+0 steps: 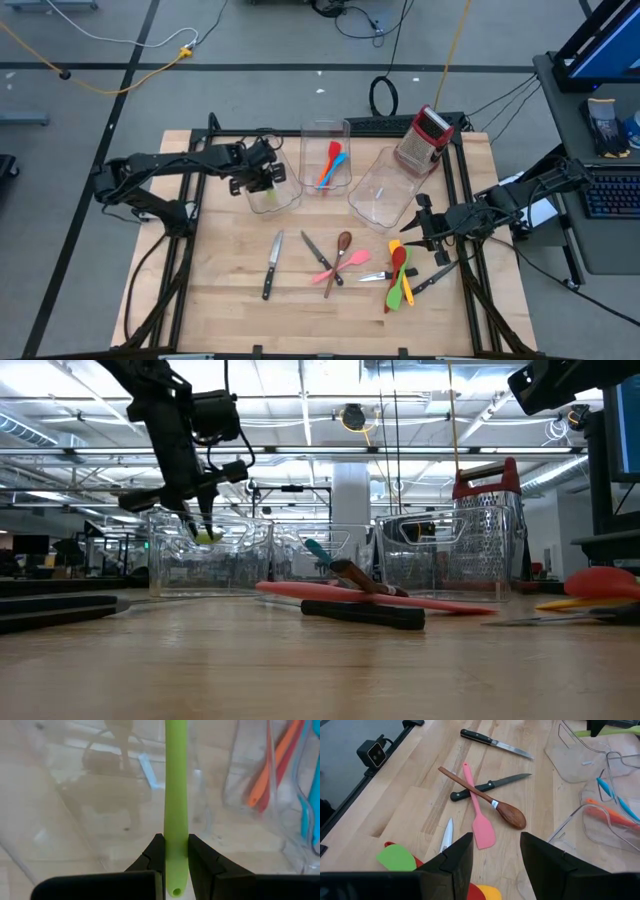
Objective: Pick & Place Kitchen Items
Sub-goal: Put the green serving spoon in the left bin, then put the brown serving spoon in the left bin
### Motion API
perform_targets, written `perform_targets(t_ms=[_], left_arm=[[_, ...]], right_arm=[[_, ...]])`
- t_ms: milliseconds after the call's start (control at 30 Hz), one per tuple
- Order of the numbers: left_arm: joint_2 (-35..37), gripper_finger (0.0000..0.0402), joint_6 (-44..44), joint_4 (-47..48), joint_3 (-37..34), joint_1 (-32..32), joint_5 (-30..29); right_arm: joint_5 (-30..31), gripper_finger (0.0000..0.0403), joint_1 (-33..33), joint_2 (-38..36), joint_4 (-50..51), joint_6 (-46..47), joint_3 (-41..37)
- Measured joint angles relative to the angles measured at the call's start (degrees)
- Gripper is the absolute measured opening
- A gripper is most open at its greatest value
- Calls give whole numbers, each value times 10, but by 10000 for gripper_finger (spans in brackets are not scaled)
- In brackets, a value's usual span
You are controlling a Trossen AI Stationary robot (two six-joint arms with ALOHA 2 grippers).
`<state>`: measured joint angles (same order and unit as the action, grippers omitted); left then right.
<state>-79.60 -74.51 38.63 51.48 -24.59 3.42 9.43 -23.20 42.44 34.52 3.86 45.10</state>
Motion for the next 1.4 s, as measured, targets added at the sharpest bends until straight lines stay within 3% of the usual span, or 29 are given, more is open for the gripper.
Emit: perform_targets(t_ms=[733,1033,1400], left_arm=[[0,43,41,2,-9,-18,-4],[0,134,49,2,-9,-18,-4],[13,173,61,-22,-8,-24,20]], right_arm=[[0,155,0,0,0,25,0],[0,155,0,0,0,32,0],[-2,155,0,0,0,32,0]])
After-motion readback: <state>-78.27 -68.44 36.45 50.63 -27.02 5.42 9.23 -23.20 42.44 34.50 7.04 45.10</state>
